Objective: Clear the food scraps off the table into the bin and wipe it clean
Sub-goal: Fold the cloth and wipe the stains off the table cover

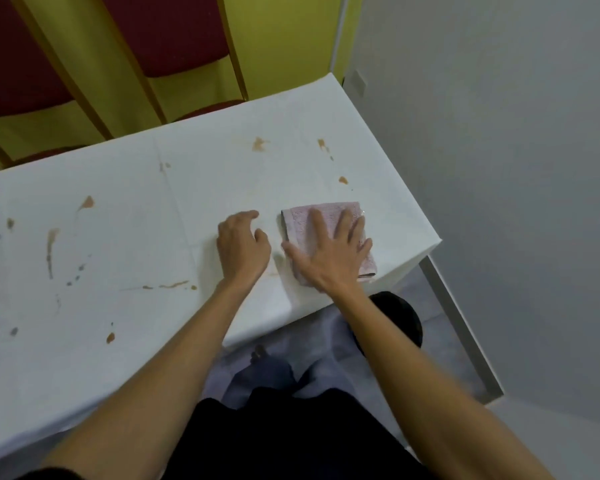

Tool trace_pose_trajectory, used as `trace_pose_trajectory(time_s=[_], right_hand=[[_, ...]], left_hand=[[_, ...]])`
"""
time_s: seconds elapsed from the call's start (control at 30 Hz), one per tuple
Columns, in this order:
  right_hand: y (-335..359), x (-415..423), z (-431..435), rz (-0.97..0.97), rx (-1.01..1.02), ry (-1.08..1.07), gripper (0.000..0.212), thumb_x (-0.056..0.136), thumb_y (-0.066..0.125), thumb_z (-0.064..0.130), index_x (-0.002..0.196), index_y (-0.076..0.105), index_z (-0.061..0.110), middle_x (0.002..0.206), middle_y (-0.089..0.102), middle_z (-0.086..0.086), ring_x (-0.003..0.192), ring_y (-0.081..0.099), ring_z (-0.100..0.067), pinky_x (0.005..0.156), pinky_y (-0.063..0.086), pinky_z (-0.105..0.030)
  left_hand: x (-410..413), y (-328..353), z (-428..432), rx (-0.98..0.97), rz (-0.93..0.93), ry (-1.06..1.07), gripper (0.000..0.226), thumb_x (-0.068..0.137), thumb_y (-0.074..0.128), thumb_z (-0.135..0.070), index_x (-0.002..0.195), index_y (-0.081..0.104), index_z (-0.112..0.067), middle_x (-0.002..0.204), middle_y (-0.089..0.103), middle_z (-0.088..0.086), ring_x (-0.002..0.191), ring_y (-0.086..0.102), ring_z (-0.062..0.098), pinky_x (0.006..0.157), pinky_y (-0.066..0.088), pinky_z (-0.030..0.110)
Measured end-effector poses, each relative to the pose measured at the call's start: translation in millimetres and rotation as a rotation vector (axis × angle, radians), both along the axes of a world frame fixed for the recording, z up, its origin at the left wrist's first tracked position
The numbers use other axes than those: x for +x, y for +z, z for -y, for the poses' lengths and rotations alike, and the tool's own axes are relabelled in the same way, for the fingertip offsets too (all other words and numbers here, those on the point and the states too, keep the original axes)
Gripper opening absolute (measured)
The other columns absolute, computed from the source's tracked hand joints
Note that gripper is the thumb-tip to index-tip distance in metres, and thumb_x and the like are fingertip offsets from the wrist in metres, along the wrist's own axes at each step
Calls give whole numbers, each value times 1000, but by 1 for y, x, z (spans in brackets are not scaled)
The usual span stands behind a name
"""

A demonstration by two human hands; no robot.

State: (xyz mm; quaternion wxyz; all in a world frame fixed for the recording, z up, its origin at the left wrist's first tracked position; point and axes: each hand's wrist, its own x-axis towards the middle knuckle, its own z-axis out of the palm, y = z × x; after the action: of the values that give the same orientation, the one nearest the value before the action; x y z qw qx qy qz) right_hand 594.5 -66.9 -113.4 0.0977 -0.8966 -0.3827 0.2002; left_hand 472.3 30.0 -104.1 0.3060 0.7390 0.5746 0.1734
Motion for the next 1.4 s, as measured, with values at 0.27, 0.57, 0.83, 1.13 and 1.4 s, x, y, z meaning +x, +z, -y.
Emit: trace_pose_trajectory(time_s=[0.27,0.57,0.83,1.13,1.4], right_hand=[[-21,8,-5,147,-7,-49,79,83,22,87,152,8,51,166,-12,-6,150,-20,-33,116,-4,-65],[-13,41,-10,198,-19,25,79,87,30,80,154,11,44,166,6,-11,151,3,-33,118,13,-57],[-14,91,-83,149,-37,-98,86,80,30,86,153,11,43,166,-1,-12,148,0,-47,114,3,-68],[-1,79,-31,128,-38,129,98,71,37,94,152,13,45,166,-4,-10,152,-6,-35,118,7,-62],[8,108,21,208,-106,249,87,75,47,82,149,21,44,158,19,-14,138,22,-40,105,31,-57]], left_hand=[[7,-36,-54,95,-191,-170,52,103,36,-19,153,29,-5,165,15,14,154,5,25,125,4,39],[21,-54,-65,93,-436,-244,64,105,15,-38,156,0,-3,165,-9,15,153,-10,28,124,-2,48],[25,-52,-65,92,-512,-239,64,105,17,-38,156,2,-1,165,-6,16,153,-6,30,124,2,48],[39,-35,-77,-52,-594,-214,66,105,23,-35,156,-4,-3,164,-16,14,152,-16,27,123,-8,49],[47,-31,-93,-101,-532,-114,67,105,25,-35,156,-3,-2,163,-18,17,151,-20,29,122,-11,49]])
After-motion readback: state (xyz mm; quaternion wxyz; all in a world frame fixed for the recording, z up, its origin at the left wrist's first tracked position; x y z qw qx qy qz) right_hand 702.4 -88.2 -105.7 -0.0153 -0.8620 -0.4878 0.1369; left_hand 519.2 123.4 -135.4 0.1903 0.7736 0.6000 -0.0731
